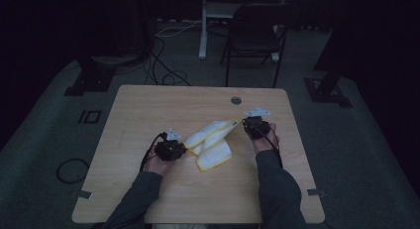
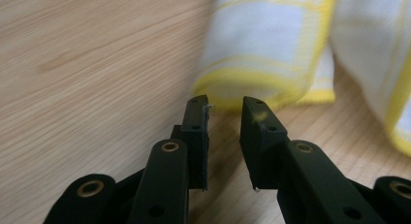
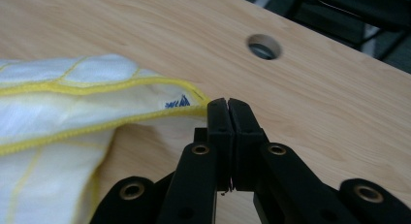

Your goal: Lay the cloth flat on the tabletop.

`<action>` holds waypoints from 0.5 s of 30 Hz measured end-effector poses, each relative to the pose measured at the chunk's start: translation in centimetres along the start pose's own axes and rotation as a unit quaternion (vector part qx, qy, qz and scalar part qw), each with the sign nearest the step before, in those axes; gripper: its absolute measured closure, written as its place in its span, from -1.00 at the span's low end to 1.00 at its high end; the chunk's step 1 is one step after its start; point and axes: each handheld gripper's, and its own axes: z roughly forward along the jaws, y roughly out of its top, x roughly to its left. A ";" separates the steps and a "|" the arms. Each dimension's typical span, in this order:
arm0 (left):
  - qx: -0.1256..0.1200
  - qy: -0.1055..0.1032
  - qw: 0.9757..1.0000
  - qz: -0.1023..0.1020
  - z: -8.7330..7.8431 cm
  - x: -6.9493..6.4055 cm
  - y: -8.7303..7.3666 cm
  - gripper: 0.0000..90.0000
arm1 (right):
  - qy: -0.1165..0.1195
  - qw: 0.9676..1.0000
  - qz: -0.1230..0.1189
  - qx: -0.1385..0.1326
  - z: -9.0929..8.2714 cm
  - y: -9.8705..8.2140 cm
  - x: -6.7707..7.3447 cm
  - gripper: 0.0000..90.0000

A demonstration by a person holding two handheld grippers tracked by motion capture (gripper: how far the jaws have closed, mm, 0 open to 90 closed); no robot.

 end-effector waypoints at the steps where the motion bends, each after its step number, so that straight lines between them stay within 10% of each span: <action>1: 0.000 0.004 1.000 -0.003 -0.1 0.2 -0.1 0.62 | -0.004 1.000 0.003 0.002 0.0 0.0 -0.4 0.98; 15: -0.028 0.033 0.999 0.033 -0.1 -1.2 -0.2 0.11 | -0.003 1.000 -0.004 0.015 0.3 -0.7 -1.0 0.97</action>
